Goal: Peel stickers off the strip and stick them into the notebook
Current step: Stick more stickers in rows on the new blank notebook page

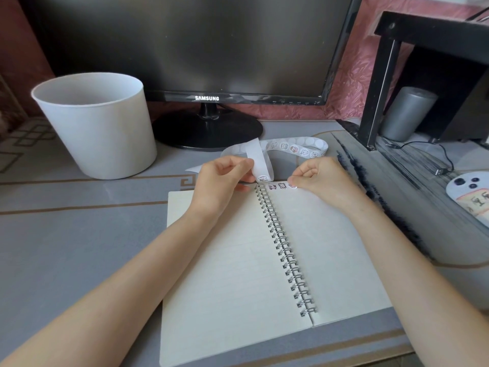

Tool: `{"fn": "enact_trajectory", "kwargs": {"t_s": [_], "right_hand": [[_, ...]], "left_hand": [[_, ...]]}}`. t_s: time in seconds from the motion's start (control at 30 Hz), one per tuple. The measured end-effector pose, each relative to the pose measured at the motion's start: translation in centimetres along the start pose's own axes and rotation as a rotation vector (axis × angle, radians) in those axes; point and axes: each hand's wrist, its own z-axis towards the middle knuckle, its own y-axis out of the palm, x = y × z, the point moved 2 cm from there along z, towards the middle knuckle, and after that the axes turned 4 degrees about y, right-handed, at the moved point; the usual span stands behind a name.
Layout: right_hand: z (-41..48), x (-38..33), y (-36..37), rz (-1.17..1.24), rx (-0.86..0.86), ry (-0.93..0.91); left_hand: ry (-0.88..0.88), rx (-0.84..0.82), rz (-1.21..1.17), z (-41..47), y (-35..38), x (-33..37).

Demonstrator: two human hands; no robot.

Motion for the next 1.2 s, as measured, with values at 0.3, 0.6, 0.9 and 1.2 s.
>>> {"fn": "enact_trajectory", "kwargs": {"t_s": [0.3,0.6,0.9,1.2], "right_hand": [[-0.21,-0.11,0.26,0.032,0.026,-0.039],[-0.15,0.36,0.01,-0.024,0.080,-0.034],[0.22,0.72,0.00,-0.033,0.061,-0.033],[0.27,0.45,-0.07,0.016,0.118,-0.052]], "left_hand": [[-0.003,-0.007,-0.004,-0.01,-0.01,0.06],[0.000,-0.010,0.001,0.05,0.01,-0.07],[0.000,-0.010,-0.001,0.16,-0.05,-0.24],[0.003,-0.011,0.003,0.11,0.03,-0.21]]}}
